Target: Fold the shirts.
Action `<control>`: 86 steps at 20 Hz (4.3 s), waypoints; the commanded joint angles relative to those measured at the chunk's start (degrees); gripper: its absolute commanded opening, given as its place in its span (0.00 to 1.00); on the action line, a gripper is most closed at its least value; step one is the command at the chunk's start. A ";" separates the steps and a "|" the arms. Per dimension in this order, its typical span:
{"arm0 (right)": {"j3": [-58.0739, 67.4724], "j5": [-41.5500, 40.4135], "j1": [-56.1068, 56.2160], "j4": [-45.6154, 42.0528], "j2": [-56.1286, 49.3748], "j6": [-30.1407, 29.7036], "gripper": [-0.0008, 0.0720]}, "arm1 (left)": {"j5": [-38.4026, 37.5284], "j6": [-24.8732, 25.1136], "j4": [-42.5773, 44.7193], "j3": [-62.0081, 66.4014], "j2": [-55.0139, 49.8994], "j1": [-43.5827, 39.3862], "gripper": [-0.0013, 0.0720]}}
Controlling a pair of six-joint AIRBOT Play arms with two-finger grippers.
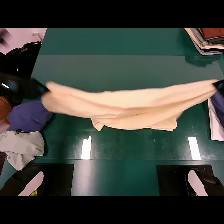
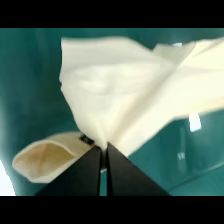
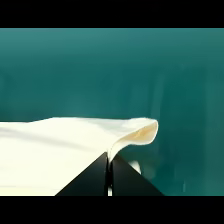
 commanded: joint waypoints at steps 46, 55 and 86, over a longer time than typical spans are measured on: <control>49.59 2.84 -0.04 -3.39 -0.28 -0.04 0.03 | 24.96 -0.07 -2.32 64.57 3.72 -1.09 0.05; 49.77 24.96 -0.02 -4.02 -20.79 5.84 0.03 | 18.34 -0.09 -0.94 43.85 -10.97 -1.09 0.05; 18.05 3.93 5.81 -3.61 -36.06 -0.83 0.44 | 8.74 -2.38 2.82 -2.01 -25.92 6.43 0.77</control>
